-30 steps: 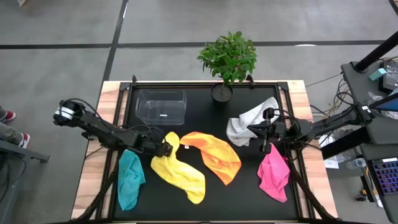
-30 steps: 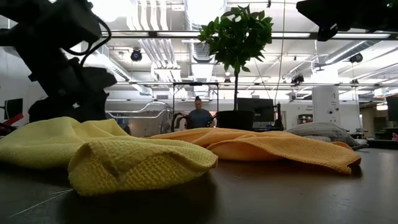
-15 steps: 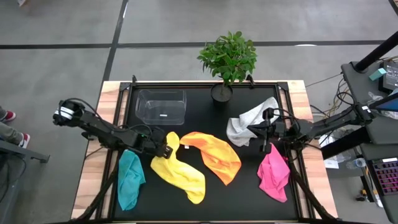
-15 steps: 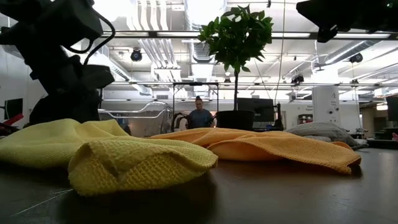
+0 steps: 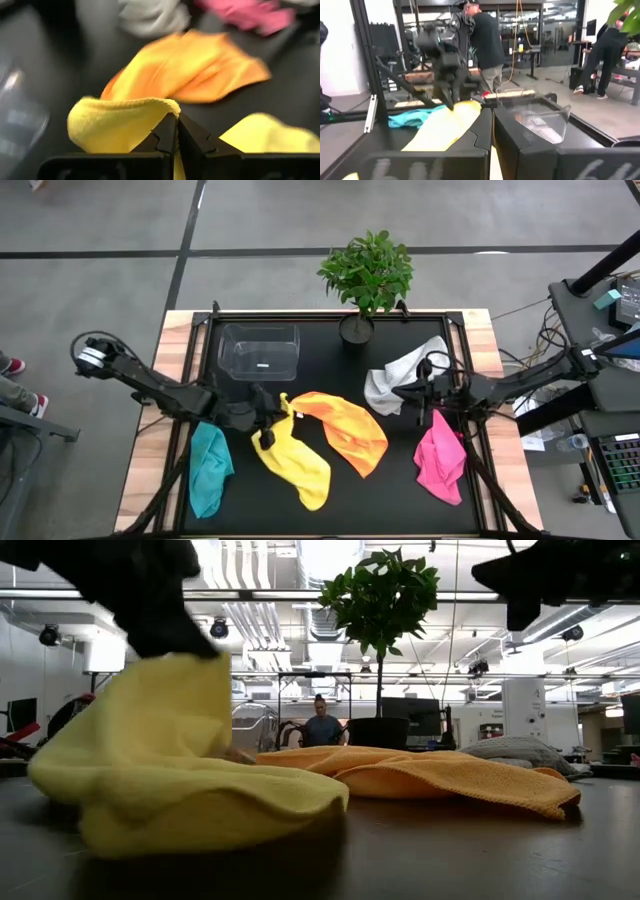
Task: Fold microfiber towels
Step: Fold the yellow towel
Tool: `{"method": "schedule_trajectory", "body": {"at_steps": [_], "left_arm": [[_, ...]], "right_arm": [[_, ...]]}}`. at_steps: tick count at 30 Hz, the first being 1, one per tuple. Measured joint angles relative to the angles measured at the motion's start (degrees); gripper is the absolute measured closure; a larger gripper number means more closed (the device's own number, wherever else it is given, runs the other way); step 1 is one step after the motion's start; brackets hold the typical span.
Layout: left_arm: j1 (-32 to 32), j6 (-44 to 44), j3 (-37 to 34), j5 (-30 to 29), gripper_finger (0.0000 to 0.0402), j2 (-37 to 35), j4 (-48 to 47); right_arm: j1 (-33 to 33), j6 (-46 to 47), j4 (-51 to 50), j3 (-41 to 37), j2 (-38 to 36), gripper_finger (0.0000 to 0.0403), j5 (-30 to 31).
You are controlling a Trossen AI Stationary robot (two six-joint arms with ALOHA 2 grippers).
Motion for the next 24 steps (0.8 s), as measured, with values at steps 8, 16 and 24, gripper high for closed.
{"method": "schedule_trajectory", "body": {"at_steps": [8, 16, 24], "left_arm": [[-0.4, 9.5, -0.3, 0.0, 0.0401, -0.2, 9.9], [-0.9, 8.5, -0.4, 1.0, 0.0401, -0.1, 9.9], [-2.4, 6.7, -1.0, 2.6, 0.0401, -0.1, 9.8]], "right_arm": [[0.0, 2.6, 0.3, 1.8, 6.7, 0.0346, 0.4], [0.0, 1.5, 0.3, 9.9, 17.4, 0.0261, 0.5], [0.0, -4.0, 0.0, 19.3, 29.4, 0.0211, 0.5]]}}
